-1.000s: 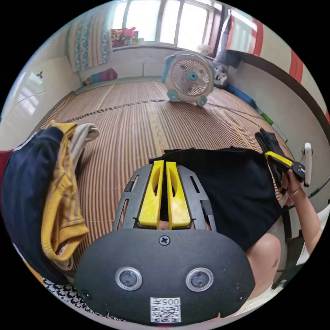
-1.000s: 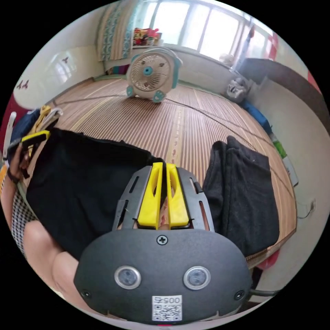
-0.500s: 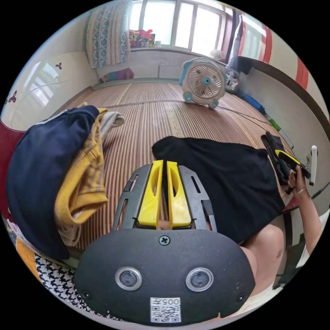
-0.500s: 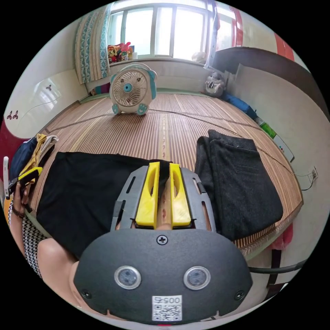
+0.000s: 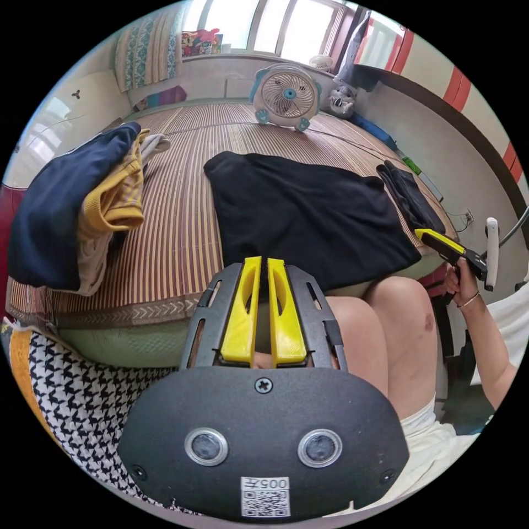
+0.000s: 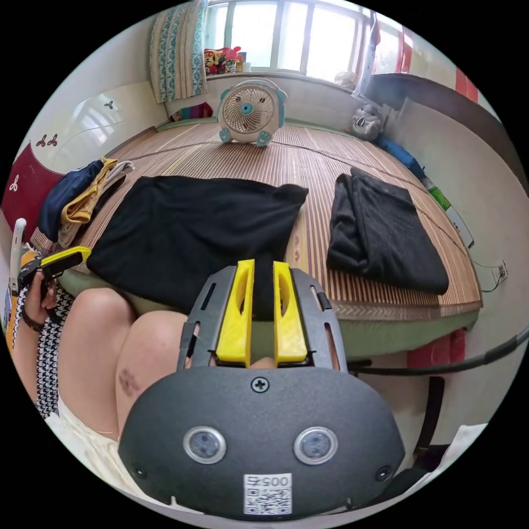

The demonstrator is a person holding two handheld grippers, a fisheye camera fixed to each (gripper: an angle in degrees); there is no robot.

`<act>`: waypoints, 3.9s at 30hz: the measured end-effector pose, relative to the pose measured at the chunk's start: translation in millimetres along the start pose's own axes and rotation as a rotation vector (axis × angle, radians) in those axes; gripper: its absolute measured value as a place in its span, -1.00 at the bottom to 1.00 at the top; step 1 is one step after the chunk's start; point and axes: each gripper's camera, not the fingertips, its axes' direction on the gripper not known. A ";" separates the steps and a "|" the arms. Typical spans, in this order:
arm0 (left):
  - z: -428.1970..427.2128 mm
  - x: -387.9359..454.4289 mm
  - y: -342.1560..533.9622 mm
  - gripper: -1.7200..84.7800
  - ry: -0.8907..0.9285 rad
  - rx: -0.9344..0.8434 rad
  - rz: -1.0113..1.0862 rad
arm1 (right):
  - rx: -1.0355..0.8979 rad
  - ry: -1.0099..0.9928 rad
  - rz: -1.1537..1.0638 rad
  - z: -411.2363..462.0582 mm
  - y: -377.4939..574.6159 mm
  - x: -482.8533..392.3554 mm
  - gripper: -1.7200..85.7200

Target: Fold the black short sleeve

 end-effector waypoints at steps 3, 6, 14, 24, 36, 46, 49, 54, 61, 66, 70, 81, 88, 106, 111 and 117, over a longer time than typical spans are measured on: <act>-16.1 -0.4 17.5 -0.87 -0.013 0.005 -0.005 | -0.011 -0.003 0.033 -9.5 20.4 2.0 -0.85; -30.7 -1.9 33.9 -0.86 -0.024 0.013 -0.008 | -0.013 -0.008 0.054 -20.1 38.4 4.3 -0.85; -48.9 -6.3 67.4 -0.87 -0.038 0.012 -0.020 | -0.016 -0.013 0.091 -39.1 70.6 11.7 -0.84; -48.6 -10.0 80.4 -0.83 -0.027 0.023 -0.025 | -0.011 -0.024 0.128 -41.1 82.3 17.3 -0.81; -18.0 -51.5 78.1 -0.72 0.028 0.023 -0.108 | -0.018 -0.069 0.254 -26.7 93.6 50.3 -0.82; -2.6 -47.5 82.0 -0.78 0.109 0.081 -0.020 | 0.056 -0.158 0.235 -29.9 80.3 77.1 -0.80; 4.9 -41.6 80.8 -0.79 0.083 0.055 0.001 | 0.011 -0.200 0.249 -17.0 74.7 84.5 -0.81; 4.9 -34.5 76.6 -0.87 0.101 0.066 0.019 | -0.091 -0.185 0.240 1.4 68.2 83.8 -0.94; -18.6 -16.3 70.0 -0.90 -0.024 0.111 0.087 | 0.013 -0.123 0.191 -28.0 66.0 92.7 -0.98; 5.1 -2.5 83.2 -0.88 -0.079 -0.003 0.123 | -0.064 -0.156 0.256 -1.7 84.7 110.1 -0.94; 8.5 7.4 97.7 -0.90 -0.109 -0.012 0.094 | -0.042 -0.222 0.352 -2.5 103.6 132.1 -0.84; -30.8 52.5 64.0 -0.97 0.001 0.108 0.082 | -0.034 -0.471 0.579 -4.7 115.3 188.2 -0.73; 3.2 161.6 19.8 -0.96 0.046 -0.022 0.243 | -0.076 -0.485 0.680 14.8 106.2 193.7 -0.84; 110.7 240.0 -3.9 -0.97 -0.031 -0.290 0.142 | 0.011 -0.496 0.537 -17.2 87.3 177.0 -0.98; 110.8 235.2 -3.3 -0.97 -0.029 -0.283 0.134 | 0.032 -0.497 0.526 -23.1 77.4 162.5 -0.98; 107.6 216.6 3.0 -0.96 0.025 -0.257 0.054 | 0.037 -0.442 0.494 -31.6 57.4 129.4 -0.98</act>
